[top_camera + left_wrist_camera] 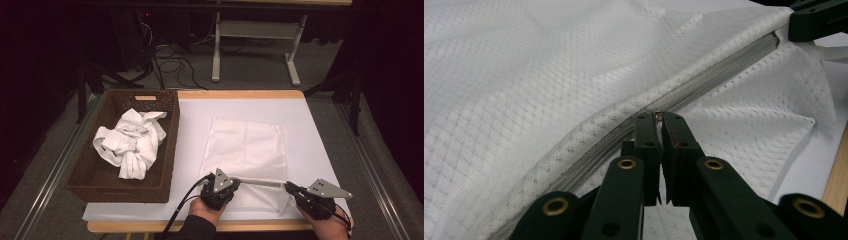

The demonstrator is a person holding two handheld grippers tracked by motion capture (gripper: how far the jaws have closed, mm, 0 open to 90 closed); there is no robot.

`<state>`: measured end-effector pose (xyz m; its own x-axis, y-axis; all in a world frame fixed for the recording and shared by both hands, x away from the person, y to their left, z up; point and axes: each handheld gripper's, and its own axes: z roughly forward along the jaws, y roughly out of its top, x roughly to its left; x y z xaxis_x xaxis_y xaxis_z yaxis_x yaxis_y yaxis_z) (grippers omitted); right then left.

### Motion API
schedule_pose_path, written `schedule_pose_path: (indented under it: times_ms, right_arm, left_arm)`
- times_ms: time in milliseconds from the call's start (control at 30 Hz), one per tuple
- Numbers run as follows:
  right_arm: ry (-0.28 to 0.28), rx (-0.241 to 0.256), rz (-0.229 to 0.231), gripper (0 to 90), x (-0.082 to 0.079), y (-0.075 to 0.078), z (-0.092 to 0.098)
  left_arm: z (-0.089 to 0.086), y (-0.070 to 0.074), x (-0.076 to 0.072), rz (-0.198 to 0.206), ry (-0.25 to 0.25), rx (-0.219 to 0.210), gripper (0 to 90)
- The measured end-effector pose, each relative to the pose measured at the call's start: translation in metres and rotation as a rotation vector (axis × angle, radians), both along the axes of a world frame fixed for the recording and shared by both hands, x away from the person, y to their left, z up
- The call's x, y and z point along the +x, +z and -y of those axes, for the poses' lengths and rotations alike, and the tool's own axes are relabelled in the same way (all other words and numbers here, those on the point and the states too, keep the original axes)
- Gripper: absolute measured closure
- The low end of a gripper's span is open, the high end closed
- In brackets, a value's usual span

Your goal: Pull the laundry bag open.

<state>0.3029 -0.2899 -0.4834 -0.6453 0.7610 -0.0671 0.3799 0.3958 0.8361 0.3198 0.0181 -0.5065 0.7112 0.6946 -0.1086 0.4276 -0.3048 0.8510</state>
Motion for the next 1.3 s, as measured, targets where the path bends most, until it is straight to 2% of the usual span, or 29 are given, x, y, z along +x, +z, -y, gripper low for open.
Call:
schedule_pose_path:
  times_ms: [267, 333, 367, 400, 467, 533, 667, 767, 967, 1100, 1167, 1233, 1300]
  right_arm:
    - [0.017, -0.008, 0.002, 86.8, -0.002, 0.001, -0.004]
    - [0.011, -0.02, 0.009, 87.1, -0.003, 0.001, -0.005]
    - [0.0, -0.029, 0.016, 87.1, -0.003, 0.001, -0.004]
    - [-0.016, -0.001, 0.003, 87.1, -0.001, 0.002, 0.003]
    - [-0.026, 0.004, -0.001, 87.1, 0.0, 0.001, 0.006]
    - [-0.036, 0.016, -0.016, 87.1, 0.001, 0.001, 0.01]
    - [-0.034, 0.011, -0.01, 87.0, 0.001, 0.001, 0.008]
    - [-0.03, 0.011, -0.01, 87.0, 0.001, 0.001, 0.007]
    - [-0.038, 0.006, -0.024, 87.0, 0.002, -0.002, 0.015]
    - [-0.07, 0.013, -0.05, 87.0, 0.004, -0.004, 0.028]
    - [-0.082, 0.019, -0.06, 86.9, 0.006, -0.005, 0.033]
    - [-0.083, 0.016, -0.066, 86.9, 0.007, -0.007, 0.033]
    - [-0.082, 0.001, -0.066, 86.8, 0.007, -0.008, 0.03]
  left_arm:
    - [-0.005, 0.0, -0.001, -0.003, -0.001, -0.003, 86.2]
    - [-0.007, -0.001, -0.001, 0.006, 0.036, 0.016, 86.2]
    - [-0.013, -0.002, 0.002, -0.012, 0.051, -0.003, 86.2]
    - [-0.017, -0.003, 0.003, -0.023, 0.064, -0.013, 86.2]
    - [-0.026, -0.005, 0.005, -0.034, 0.086, -0.014, 86.2]
    - [-0.03, -0.004, 0.005, -0.034, 0.1, -0.009, 86.2]
    - [-0.038, 0.001, 0.002, -0.021, 0.107, 0.039, 86.2]
    - [-0.05, 0.004, -0.001, -0.017, 0.127, 0.059, 86.1]
    - [-0.068, 0.0, -0.006, -0.03, 0.178, 0.069, 86.1]
    - [-0.076, -0.006, -0.008, -0.038, 0.201, 0.042, 86.1]
    - [-0.077, -0.006, -0.009, -0.038, 0.205, 0.041, 86.1]
    - [-0.074, -0.005, -0.01, -0.017, 0.214, 0.074, 86.1]
    - [-0.074, -0.005, -0.01, -0.018, 0.227, 0.08, 86.1]
